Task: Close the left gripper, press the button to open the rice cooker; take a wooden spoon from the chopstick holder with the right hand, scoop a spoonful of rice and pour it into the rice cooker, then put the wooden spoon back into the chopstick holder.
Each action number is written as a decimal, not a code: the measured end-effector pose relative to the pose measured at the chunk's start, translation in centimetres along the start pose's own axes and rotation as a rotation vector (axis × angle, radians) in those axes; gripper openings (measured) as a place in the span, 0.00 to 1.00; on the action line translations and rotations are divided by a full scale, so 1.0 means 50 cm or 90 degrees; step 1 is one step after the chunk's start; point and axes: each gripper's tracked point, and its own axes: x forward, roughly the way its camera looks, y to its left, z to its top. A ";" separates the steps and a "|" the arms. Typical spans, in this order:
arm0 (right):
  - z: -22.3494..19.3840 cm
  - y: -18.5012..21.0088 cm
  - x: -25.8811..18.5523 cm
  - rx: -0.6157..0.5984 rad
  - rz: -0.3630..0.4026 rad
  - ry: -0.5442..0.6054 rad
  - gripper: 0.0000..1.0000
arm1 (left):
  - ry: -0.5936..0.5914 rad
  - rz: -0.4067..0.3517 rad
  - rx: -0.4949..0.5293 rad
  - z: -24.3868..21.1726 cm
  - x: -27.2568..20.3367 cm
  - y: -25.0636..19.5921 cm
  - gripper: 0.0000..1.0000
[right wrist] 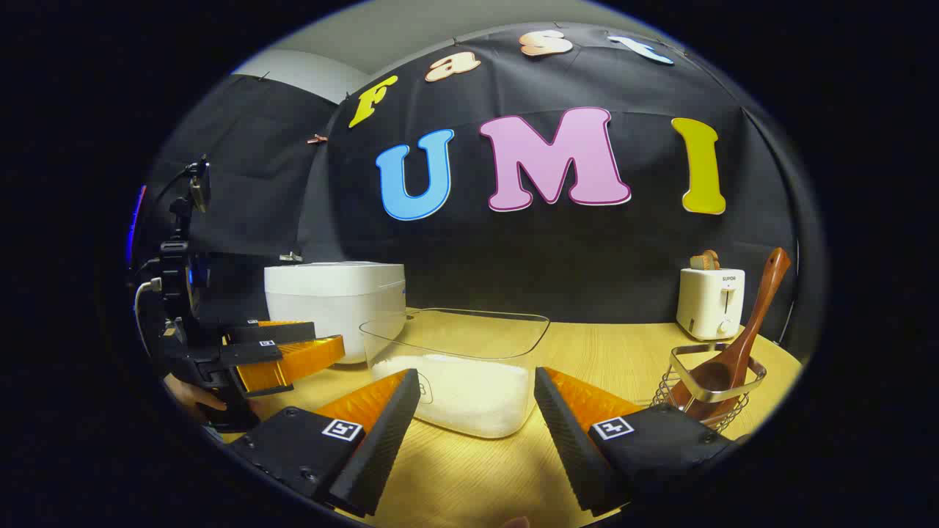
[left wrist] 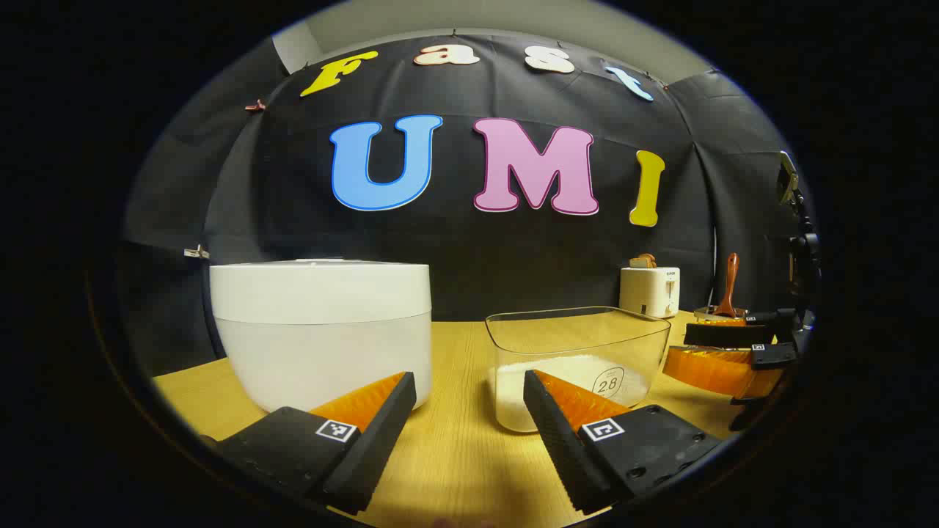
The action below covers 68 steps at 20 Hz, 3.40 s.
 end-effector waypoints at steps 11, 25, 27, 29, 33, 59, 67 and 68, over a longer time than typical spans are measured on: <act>0.002 0.001 0.001 0.000 0.002 0.000 0.97 | 0.000 -0.010 0.001 -0.001 -0.001 -0.003 0.96; 0.000 0.003 0.002 0.001 0.013 0.000 0.97 | -0.111 -0.021 -0.060 0.166 -0.045 0.062 0.95; 0.001 0.004 0.002 0.001 0.013 -0.001 0.97 | -0.133 -0.019 -0.080 0.236 -0.045 0.108 0.70; 0.000 0.004 0.002 0.001 0.013 -0.001 0.97 | -0.126 -0.028 -0.069 0.284 -0.035 0.145 0.47; 0.000 0.004 0.003 0.001 0.013 -0.001 0.97 | -0.062 -0.022 -0.087 0.325 0.017 0.231 0.05; 0.000 0.003 0.002 0.001 0.013 0.000 0.97 | 0.283 0.038 -0.081 0.195 0.153 0.326 0.06; 0.000 0.005 0.002 0.002 0.015 -0.001 0.97 | 0.283 0.053 -0.032 0.215 0.172 0.335 0.05; 0.000 0.005 0.001 0.002 0.016 -0.001 0.97 | 0.276 0.055 -0.033 0.222 0.175 0.335 0.05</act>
